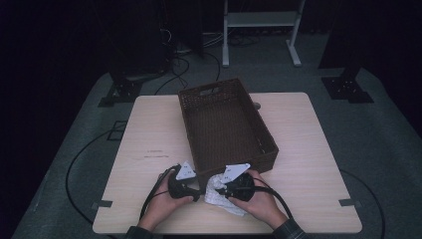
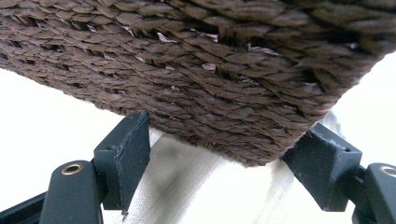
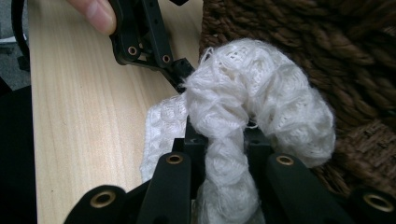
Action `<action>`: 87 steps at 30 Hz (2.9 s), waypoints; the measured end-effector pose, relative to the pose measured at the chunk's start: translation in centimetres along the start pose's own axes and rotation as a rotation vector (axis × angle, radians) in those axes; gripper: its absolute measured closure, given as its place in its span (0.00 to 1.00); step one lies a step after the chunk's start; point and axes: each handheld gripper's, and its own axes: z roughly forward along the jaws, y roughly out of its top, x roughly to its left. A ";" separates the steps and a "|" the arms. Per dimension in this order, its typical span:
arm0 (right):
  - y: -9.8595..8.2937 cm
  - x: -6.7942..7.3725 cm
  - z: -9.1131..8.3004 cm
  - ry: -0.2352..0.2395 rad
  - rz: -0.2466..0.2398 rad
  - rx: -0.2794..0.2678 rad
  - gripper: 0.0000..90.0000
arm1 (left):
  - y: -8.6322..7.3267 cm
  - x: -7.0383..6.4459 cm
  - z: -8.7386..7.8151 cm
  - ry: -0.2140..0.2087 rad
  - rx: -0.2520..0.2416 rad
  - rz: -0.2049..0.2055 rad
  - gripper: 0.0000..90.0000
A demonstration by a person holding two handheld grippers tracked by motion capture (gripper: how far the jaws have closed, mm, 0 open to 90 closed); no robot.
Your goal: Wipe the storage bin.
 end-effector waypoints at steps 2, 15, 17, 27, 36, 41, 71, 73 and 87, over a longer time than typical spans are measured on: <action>0.1 0.0 0.2 0.001 -0.002 0.003 0.85 | 0.0 0.0 0.0 0.000 0.000 0.000 0.27; 1.0 0.6 0.3 0.012 -0.020 -0.015 0.85 | 0.0 0.0 0.0 0.000 0.000 0.001 0.27; 1.2 0.6 0.2 0.013 -0.025 -0.021 0.85 | 0.0 0.0 0.0 0.000 0.000 0.000 0.27; 1.8 0.9 -0.7 0.015 -0.036 -0.060 0.85 | 0.0 0.0 0.0 0.000 0.001 0.000 0.27; 2.6 1.1 -1.6 0.023 -0.040 -0.103 0.85 | 0.0 0.0 0.0 0.001 -0.001 0.000 0.27; 2.6 0.8 -2.7 0.022 -0.040 -0.128 0.85 | 0.0 0.0 0.0 0.000 -0.001 0.000 0.27; -3.9 -1.1 -9.6 -0.097 0.091 -0.176 0.85 | 0.0 0.0 0.0 0.001 0.000 -0.002 0.27; -4.2 -1.2 -9.8 -0.102 0.099 -0.176 0.85 | 0.0 0.0 0.0 0.001 0.000 -0.001 0.27; -8.0 -2.4 -11.3 -0.166 0.185 -0.144 0.85 | 0.0 0.0 0.0 0.000 -0.005 -0.008 0.27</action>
